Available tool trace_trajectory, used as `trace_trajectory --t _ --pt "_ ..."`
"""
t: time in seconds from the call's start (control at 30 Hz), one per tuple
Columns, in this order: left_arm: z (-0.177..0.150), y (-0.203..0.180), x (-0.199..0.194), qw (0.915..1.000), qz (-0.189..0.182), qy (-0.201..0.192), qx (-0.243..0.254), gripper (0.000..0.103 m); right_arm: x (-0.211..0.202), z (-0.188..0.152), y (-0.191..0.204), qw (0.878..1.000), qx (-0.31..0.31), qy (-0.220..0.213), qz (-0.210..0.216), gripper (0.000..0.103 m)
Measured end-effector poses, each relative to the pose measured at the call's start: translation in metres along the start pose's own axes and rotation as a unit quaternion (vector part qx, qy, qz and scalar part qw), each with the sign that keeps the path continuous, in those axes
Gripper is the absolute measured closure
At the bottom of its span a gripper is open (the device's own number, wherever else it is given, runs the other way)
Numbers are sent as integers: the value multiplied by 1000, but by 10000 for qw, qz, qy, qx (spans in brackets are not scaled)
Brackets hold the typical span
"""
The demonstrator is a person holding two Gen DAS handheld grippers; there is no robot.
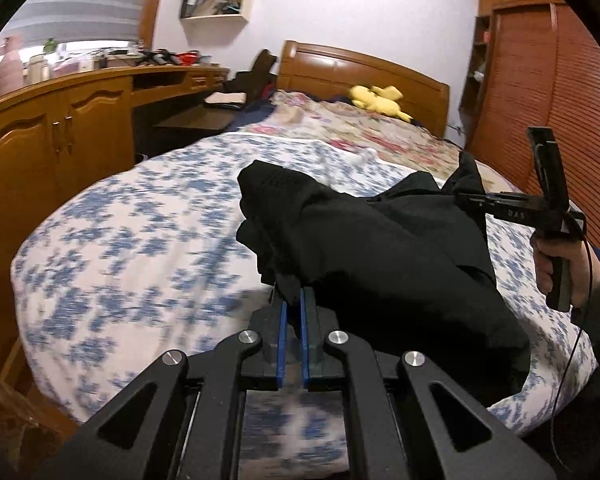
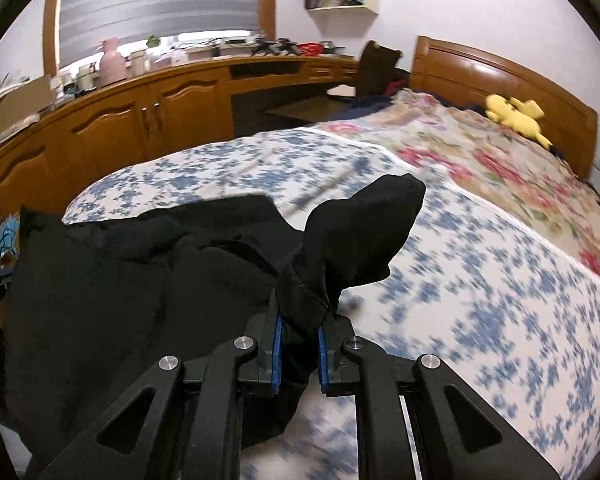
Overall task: Fold large clothes
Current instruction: 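Lift the coat bundle with both grippers and carry it off the bed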
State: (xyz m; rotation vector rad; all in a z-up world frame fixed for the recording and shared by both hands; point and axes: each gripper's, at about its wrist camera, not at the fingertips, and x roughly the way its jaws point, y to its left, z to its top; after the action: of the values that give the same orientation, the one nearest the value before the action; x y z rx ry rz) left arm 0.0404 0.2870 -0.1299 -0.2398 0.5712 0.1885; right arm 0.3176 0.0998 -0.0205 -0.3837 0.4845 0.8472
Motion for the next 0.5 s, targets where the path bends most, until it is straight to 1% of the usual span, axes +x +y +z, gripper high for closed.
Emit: trace_trajectory --t 0.23,0.33,0.5 --pt "7 51 -14 9987 472 -152 -153 97 32 41 52 9988 -428 -37 222 90" --pt "16 70 -23 9973 668 -262 -167 97 49 60 74 9978 -599 -40 275 90" --pt "33 99 -37 9936 1025 -451 -116 97 73 93 100 9962 -805 -114 297 90"
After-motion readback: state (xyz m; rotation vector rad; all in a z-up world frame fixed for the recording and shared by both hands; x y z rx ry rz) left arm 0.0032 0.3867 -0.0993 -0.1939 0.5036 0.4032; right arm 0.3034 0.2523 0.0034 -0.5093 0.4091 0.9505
